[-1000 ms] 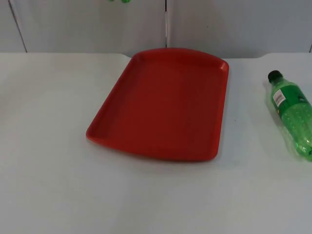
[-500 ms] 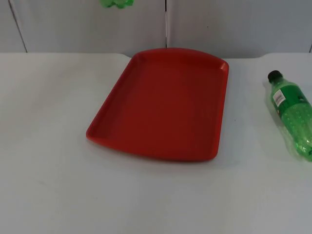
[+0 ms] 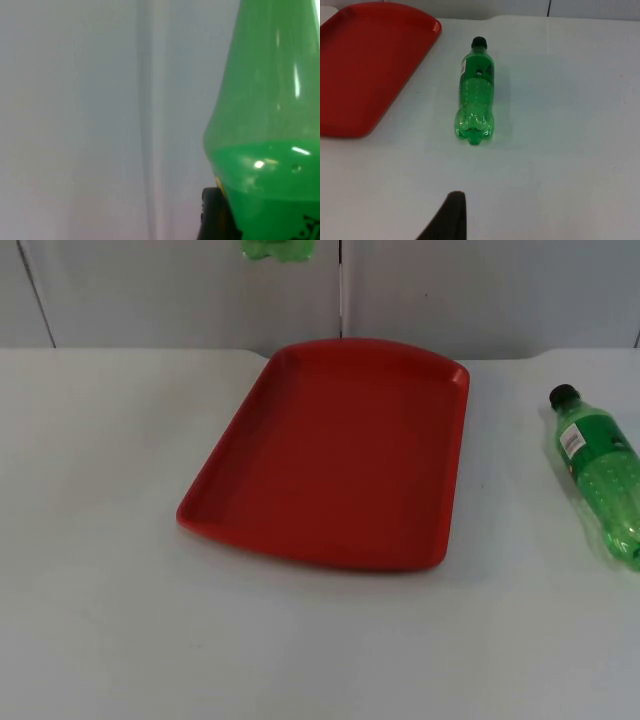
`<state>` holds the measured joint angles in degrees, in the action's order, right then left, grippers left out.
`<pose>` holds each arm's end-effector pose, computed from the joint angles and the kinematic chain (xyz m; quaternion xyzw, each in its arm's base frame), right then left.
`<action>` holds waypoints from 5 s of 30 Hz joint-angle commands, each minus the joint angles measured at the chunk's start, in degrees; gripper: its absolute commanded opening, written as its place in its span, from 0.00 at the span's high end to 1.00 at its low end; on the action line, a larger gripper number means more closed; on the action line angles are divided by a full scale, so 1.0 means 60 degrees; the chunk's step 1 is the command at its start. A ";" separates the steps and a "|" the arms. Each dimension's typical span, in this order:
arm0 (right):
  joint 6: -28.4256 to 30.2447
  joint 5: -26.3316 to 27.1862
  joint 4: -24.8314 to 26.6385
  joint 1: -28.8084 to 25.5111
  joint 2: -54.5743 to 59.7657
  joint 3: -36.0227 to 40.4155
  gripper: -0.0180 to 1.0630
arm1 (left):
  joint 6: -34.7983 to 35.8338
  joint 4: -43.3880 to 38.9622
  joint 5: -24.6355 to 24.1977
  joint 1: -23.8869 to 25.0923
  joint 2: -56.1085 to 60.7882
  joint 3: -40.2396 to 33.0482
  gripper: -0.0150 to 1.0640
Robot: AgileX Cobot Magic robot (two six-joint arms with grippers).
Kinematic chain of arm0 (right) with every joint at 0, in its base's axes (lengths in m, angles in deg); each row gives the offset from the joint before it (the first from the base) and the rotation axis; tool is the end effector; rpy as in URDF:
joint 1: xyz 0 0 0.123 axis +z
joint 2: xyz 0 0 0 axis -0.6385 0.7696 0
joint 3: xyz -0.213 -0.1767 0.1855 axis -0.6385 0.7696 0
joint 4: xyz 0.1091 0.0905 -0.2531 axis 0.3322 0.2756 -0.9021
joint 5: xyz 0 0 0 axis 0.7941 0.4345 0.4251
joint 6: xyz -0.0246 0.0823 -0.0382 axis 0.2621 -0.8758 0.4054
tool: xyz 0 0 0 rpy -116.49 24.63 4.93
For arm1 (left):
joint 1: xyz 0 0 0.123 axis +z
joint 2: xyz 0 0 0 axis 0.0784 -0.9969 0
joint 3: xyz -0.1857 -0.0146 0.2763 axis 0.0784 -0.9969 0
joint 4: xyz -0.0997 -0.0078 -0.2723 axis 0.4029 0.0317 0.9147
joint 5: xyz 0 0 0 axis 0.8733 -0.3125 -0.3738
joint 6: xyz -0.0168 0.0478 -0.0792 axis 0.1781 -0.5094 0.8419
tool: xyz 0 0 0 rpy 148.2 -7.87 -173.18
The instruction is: Place the bottle upright on the tray.
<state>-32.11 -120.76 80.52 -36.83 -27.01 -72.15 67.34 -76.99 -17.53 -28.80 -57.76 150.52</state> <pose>-0.0201 -0.0003 0.2995 -0.0443 0.8531 0.0031 0.5198 0.4582 -0.2117 0.3337 0.1852 0.7104 -0.1456 0.6632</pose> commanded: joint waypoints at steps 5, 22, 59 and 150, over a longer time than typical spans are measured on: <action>0.0059 0.0057 0.0023 -0.0035 -0.0029 0.0058 0.01 | 0.5497 -0.6189 0.2373 0.0413 -0.0001 -0.0010 0.99; 0.0059 0.0057 0.0023 -0.0035 -0.0029 0.0058 0.01 | 0.2786 -0.4782 0.5508 0.1065 -0.2434 -0.0010 0.99; 0.0059 0.0057 0.0023 -0.0035 -0.0029 0.0058 0.01 | 0.0170 -0.1327 0.8370 0.1165 -0.6757 0.1600 0.99; 0.0059 0.0057 0.0023 -0.0035 -0.0029 0.0058 0.01 | 0.2112 -0.2609 0.8462 0.1612 -0.7270 0.1569 0.01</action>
<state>-32.01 -120.76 80.52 -36.83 -27.01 -72.15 79.01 -91.55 33.52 -19.42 -101.52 159.83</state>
